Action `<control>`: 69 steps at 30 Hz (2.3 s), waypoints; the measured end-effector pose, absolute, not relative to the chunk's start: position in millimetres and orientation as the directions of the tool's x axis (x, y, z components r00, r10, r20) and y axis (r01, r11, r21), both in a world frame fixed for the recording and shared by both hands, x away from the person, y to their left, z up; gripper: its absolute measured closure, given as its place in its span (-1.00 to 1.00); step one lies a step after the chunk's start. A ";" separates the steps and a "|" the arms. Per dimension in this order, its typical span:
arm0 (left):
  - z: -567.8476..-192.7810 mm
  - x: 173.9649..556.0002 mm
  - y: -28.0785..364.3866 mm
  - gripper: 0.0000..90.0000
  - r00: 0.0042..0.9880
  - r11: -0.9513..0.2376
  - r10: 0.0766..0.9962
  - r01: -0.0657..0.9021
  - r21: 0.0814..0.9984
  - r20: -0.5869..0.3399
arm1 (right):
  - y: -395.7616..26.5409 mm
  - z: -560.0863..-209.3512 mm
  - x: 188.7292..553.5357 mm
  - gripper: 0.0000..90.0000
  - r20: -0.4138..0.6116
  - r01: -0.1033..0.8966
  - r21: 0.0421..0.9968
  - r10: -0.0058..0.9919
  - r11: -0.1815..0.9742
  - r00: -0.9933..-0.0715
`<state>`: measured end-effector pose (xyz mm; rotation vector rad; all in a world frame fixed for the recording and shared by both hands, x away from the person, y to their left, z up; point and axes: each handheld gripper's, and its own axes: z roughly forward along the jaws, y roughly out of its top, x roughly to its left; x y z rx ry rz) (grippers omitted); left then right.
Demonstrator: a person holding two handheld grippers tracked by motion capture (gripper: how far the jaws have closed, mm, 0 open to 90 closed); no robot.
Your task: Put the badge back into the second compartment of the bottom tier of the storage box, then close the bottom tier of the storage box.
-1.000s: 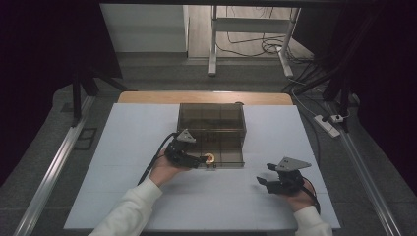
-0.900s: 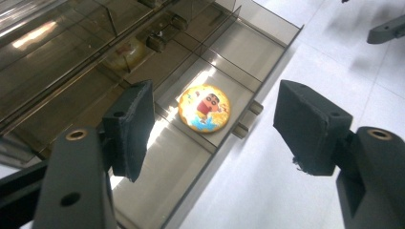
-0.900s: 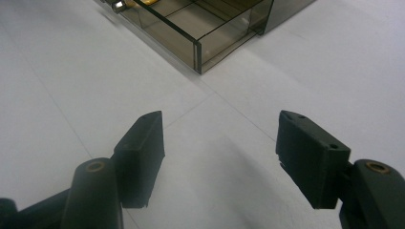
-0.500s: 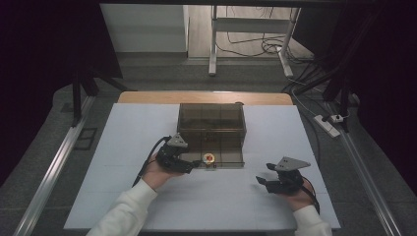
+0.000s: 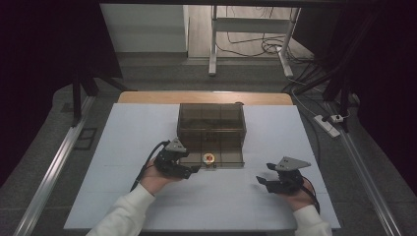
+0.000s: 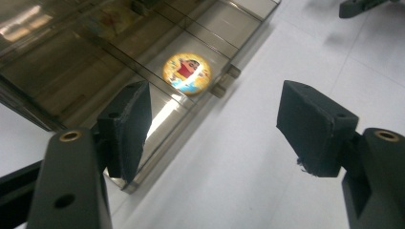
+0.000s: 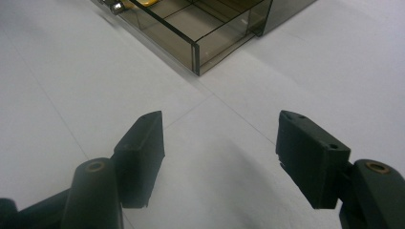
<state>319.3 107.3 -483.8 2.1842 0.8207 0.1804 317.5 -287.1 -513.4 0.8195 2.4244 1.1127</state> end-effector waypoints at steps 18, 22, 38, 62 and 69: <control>-496.2 305.2 100.1 -0.38 0.803 -0.532 0.581 0.497 0.686 -0.131 | -286.6 -513.3 317.4 -0.24 -0.076 0.355 0.772 0.631 0.527 -0.772; -497.8 304.7 99.0 -0.38 0.806 -0.539 0.577 0.496 0.681 -0.130 | -286.5 -513.4 317.3 -0.24 -0.077 0.354 0.772 0.630 0.528 -0.772; -509.6 304.7 90.7 -0.11 0.817 -0.580 0.567 0.484 0.656 -0.103 | -285.6 -513.5 317.7 -0.24 -0.079 0.351 0.773 0.629 0.528 -0.774; -527.1 318.3 71.2 0.97 0.809 -0.607 0.588 0.458 0.649 -0.020 | -285.9 -513.3 316.8 -0.24 -0.082 0.353 0.771 0.632 0.530 -0.770; -527.0 322.2 64.5 0.97 0.811 -0.610 0.585 0.451 0.652 -0.014 | -286.4 -512.8 316.5 -0.24 -0.082 0.353 0.772 0.633 0.529 -0.770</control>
